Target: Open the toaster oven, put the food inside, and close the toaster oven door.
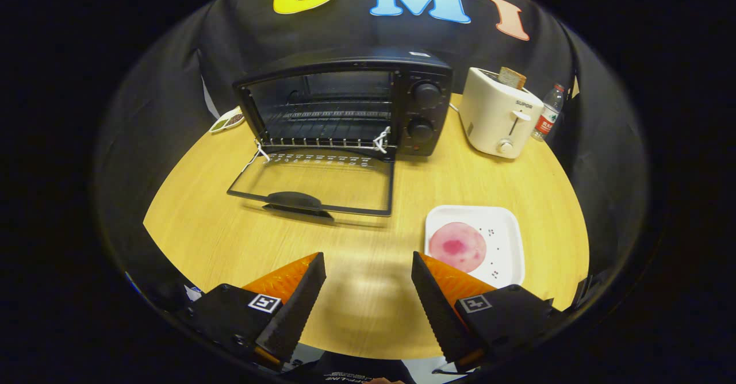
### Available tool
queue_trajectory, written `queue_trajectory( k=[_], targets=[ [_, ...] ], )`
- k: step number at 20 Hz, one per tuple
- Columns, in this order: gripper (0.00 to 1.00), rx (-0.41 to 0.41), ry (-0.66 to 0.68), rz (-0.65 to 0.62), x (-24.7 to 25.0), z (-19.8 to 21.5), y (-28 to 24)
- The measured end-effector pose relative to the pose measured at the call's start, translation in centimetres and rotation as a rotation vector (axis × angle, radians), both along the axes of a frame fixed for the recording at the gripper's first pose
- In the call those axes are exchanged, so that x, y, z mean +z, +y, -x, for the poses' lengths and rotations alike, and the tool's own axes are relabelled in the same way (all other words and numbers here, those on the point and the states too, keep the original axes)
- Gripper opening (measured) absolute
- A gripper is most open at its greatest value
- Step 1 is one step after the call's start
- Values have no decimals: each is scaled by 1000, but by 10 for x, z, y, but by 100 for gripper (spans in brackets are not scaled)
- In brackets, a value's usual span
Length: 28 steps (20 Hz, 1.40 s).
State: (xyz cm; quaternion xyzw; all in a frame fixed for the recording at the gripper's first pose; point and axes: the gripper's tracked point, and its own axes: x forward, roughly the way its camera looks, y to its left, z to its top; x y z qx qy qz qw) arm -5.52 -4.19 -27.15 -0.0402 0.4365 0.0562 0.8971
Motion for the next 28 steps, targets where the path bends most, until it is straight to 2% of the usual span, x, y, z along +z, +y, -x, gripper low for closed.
queue_trajectory(
  k=[15,24,28],
  targets=[
    [97,25,222,-32,-15,-19,-132],
    [96,-96,354,-126,-43,-28,-189],
    [75,-83,371,-111,-53,-31,-189]
  ],
)
